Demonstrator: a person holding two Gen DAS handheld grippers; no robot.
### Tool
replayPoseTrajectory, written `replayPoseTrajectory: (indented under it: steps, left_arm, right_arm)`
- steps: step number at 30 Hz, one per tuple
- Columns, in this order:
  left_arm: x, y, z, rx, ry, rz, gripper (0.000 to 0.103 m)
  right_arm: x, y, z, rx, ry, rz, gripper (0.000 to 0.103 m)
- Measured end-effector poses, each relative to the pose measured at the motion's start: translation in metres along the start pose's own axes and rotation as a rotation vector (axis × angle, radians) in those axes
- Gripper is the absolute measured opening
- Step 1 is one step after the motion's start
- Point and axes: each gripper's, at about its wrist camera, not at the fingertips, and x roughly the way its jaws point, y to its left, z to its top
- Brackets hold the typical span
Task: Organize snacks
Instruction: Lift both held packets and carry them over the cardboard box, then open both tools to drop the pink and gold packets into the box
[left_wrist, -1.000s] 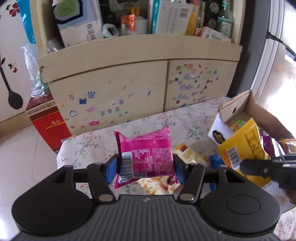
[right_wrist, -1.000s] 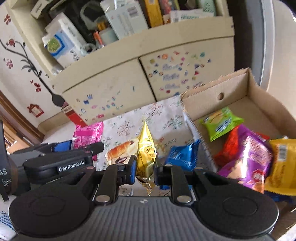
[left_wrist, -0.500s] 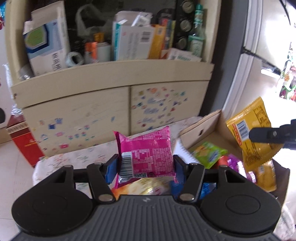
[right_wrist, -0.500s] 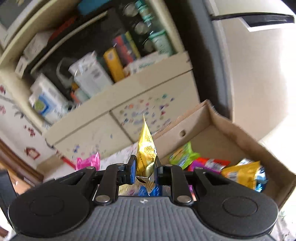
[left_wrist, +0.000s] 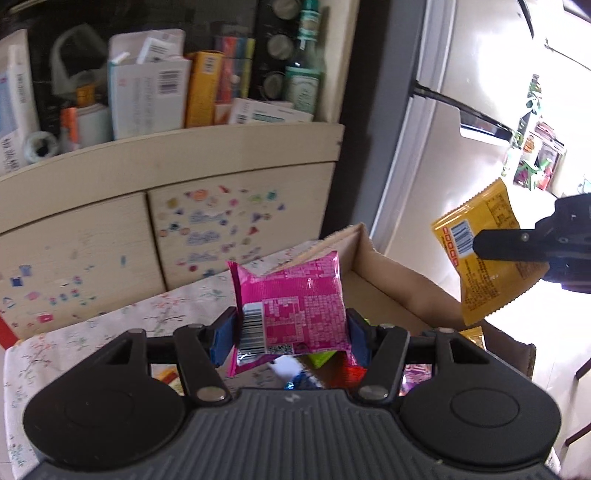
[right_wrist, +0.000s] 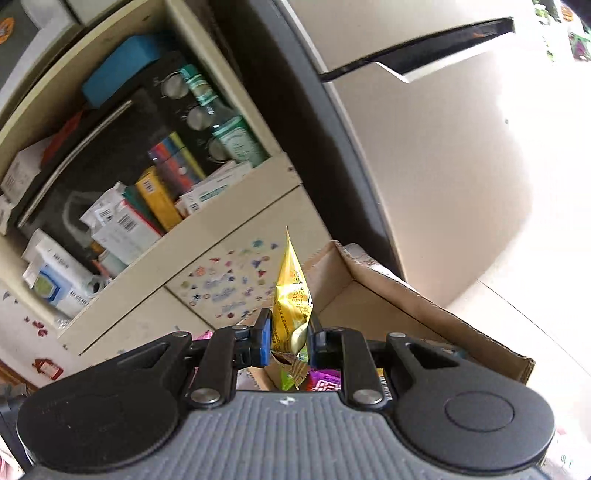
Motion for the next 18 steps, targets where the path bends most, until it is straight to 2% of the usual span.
replayPoseTrajectory:
  steps: [3,7,9,11,15,18]
  left_arm:
    - [0.009,-0.008,-0.001,0.007,0.011,-0.022,0.06]
    - [0.022,-0.018,0.0,0.01,0.019,-0.059,0.064]
    - [0.026,-0.023,0.0,0.01,0.022,-0.069,0.07]
    - [0.026,-0.025,-0.001,-0.006,0.015,-0.081,0.085]
    - [0.018,-0.021,0.002,-0.027,-0.009,-0.086,0.093]
    - [0.013,-0.015,0.003,-0.043,-0.016,-0.082,0.093]
  right_arm:
    - [0.0,-0.002,0.001,-0.002,-0.018,-0.041,0.023]
    - [0.005,-0.011,0.004,0.063,-0.014,-0.061,0.024]
    - [0.008,-0.015,0.004,0.088,-0.018,-0.085,0.029]
    - [0.011,-0.016,0.004,0.098,-0.017,-0.102,0.036]
    - [0.008,-0.017,0.003,0.12,-0.009,-0.085,0.042]
    - [0.007,-0.017,0.003,0.129,-0.009,-0.081,0.053]
